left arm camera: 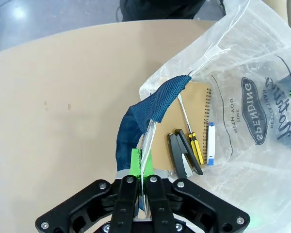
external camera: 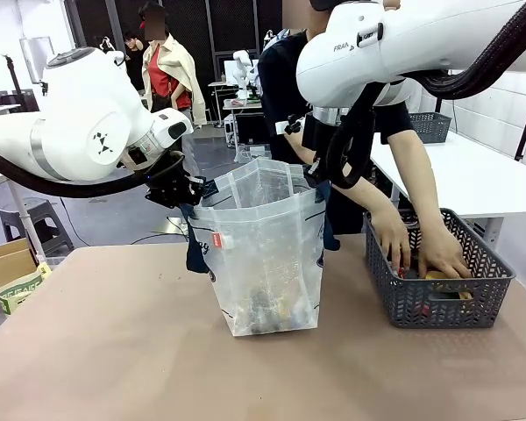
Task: Transfer purchased items from the store into the shopping bag.
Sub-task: Move the Reusable shopping bag to the right side of the table.
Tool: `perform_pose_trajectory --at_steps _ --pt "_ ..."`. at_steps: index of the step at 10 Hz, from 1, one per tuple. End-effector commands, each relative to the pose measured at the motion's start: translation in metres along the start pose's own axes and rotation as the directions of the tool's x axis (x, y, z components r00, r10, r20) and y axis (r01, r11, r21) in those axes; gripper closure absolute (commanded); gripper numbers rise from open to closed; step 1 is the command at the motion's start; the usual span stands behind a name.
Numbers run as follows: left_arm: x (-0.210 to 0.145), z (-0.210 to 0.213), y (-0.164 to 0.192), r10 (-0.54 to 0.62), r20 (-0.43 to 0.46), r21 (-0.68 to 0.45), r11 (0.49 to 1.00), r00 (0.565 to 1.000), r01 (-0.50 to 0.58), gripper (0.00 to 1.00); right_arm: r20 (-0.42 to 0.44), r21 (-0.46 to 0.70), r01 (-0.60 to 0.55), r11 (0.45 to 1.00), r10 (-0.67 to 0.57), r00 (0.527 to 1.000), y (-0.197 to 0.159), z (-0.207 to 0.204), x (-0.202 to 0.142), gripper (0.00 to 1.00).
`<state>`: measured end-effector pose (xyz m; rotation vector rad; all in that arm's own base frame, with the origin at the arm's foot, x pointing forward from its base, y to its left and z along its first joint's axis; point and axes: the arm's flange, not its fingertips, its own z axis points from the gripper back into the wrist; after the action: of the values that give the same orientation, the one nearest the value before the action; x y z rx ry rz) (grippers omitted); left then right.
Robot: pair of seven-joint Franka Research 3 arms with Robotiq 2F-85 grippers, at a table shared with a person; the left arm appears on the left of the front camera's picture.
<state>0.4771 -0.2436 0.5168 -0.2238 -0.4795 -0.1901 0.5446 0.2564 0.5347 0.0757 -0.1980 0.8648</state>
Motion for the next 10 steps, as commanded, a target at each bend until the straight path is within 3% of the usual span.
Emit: perform_pose_trajectory --at_steps 1,10 --pt "-0.0002 0.0005 -0.0001 0.005 0.002 0.000 1.000 1.000 -0.005 1.00 0.004 -0.003 0.000 1.000 0.000 1.000 -0.0005 0.0016 -0.0001 1.00" --pt "-0.0002 0.0005 -0.0001 0.005 0.002 0.000 1.000 1.000 -0.005 1.00 0.004 -0.003 0.000 1.000 0.000 1.000 -0.0005 0.0016 -0.0001 1.00"
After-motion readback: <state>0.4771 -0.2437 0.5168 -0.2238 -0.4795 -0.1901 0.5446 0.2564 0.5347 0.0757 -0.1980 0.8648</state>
